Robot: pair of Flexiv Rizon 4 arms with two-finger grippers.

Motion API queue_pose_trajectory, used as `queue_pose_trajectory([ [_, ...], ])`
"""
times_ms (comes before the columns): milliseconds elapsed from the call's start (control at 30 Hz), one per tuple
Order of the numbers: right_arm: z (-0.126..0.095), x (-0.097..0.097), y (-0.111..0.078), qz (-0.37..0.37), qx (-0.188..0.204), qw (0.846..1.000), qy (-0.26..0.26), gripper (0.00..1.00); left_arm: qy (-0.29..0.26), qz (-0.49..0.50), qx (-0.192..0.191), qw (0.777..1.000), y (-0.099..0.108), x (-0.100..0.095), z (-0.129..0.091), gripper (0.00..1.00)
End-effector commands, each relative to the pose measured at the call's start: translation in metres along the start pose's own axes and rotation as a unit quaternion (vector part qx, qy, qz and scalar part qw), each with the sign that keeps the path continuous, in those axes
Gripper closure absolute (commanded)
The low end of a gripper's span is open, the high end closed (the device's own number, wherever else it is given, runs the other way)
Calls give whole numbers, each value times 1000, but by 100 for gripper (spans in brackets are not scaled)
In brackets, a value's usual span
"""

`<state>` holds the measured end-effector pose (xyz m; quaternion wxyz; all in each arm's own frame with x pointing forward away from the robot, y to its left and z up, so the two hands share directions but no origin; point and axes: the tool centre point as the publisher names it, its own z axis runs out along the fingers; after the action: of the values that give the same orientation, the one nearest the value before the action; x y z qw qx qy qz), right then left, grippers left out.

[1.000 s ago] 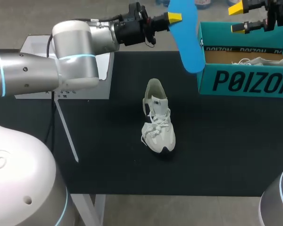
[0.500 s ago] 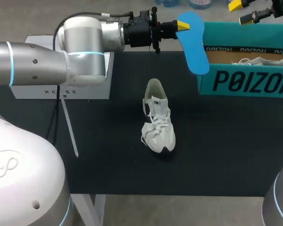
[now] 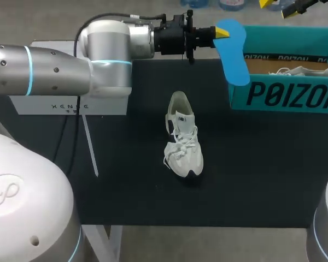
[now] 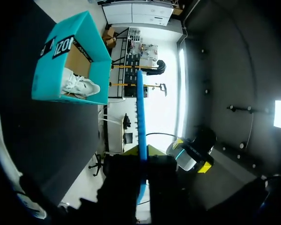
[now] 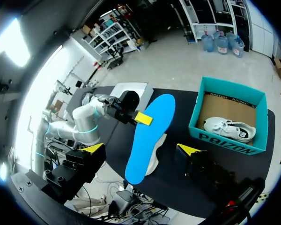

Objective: Take the shoe out of the shoebox, open the shoe tongue, remove and reinsert the insole, then place the shoe into the shoebox

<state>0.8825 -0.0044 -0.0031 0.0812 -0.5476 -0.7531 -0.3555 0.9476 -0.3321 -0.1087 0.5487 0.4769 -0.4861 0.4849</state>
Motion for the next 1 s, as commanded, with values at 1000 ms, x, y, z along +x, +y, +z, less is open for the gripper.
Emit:
queue_pose_trajectory([
  [1000, 45, 25, -11, 164, 223, 906, -321, 0, -24, -14, -7, 1000, 1, -5, 21, 100],
])
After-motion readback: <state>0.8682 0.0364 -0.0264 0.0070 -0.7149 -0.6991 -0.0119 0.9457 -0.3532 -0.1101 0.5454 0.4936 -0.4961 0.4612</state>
